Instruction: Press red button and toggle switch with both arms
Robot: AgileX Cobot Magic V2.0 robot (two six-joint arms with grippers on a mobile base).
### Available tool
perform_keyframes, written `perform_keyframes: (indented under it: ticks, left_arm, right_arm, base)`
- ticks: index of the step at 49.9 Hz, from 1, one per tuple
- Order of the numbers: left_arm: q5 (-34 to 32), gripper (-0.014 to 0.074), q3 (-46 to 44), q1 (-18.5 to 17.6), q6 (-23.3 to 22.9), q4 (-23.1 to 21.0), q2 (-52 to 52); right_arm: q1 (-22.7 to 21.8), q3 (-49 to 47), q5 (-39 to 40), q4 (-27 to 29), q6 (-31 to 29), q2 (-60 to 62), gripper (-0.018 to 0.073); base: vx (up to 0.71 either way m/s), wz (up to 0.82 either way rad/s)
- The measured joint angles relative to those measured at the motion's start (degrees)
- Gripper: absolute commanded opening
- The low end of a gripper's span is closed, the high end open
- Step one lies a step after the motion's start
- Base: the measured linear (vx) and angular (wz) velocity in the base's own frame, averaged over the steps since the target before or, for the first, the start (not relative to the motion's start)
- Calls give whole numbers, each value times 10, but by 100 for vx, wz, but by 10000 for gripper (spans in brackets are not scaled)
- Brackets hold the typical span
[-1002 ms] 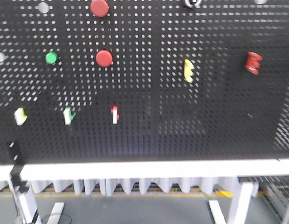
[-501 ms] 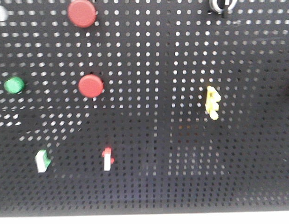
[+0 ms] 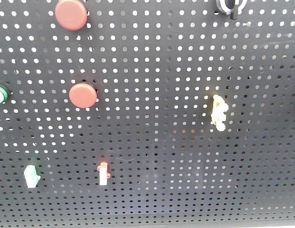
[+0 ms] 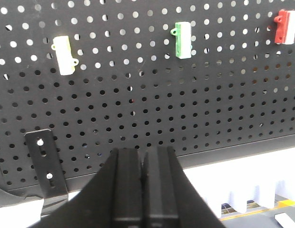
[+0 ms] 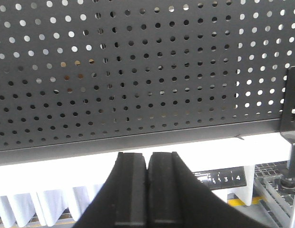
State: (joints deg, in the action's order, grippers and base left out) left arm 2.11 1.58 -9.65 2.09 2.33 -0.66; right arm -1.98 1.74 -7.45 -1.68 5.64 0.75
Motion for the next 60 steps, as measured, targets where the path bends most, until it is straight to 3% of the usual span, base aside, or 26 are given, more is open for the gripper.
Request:
perform_keyframes:
  ticks: [22,28,34,38,45,60]
  left_arm:
    - [-1,1,0,0,0,0,0]
    - [-15,1,0,0,-14,-2,0]
    - [-50,1,-5,0,-83,-15,0]
    - [-40,1,-48,0,-122,-17,0]
    - [-17,1,-176,0,-123,-16,32]
    - [73,1,-489,0,-115,-15,281]
  right_arm:
    - [0,0,22,0,0,0,-3]
    - [0,1,100,3,1,0,-3]
    - [0,-11,205,4,5,0,-3]
    - [0,-63,200,2,8,-1,-3]
    - [0,-203,142,-2,8,-57,-3]
    - [0,-443,24,-4,0,-290,-3]
  base:
    - [0,0]
    - [0,0]
    - [0,0]
    - [0,0]
    - [0,0]
    - [0,0]
